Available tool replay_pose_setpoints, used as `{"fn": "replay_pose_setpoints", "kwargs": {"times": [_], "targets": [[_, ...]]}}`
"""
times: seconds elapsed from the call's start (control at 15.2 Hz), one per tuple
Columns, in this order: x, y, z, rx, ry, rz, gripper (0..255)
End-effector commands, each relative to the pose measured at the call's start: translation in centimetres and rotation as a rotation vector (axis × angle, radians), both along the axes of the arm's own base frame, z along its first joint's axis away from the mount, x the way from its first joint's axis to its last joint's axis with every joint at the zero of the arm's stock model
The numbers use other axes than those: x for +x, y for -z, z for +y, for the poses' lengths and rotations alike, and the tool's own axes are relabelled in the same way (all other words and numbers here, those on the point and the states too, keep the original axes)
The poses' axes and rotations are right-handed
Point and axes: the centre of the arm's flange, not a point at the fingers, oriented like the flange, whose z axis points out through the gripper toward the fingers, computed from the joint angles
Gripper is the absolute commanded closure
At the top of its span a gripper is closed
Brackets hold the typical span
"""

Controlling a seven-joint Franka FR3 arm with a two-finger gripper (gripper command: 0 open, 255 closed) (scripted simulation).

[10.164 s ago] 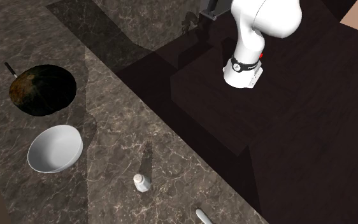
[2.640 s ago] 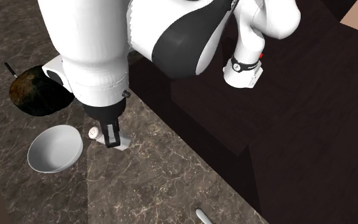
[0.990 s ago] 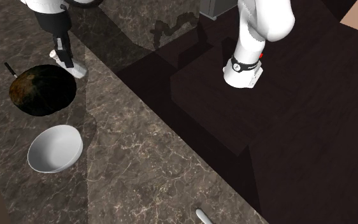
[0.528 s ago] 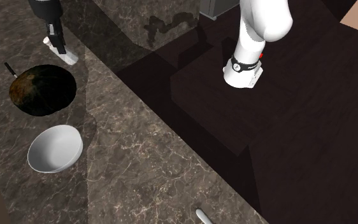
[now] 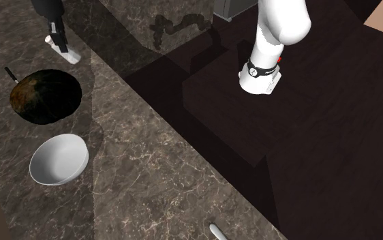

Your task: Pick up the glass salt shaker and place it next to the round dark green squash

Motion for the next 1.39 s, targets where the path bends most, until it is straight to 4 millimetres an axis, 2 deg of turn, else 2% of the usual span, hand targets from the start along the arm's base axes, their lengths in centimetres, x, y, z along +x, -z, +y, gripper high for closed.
{"fn": "replay_pose_setpoints", "kwargs": {"times": [0.0, 1.32], "targets": [[0.0, 1.1, -0.1, 0.0, 0.0, 0.0, 255], [0.0, 11.6, -0.1, 0.0, 0.0, 0.0, 255]]}}
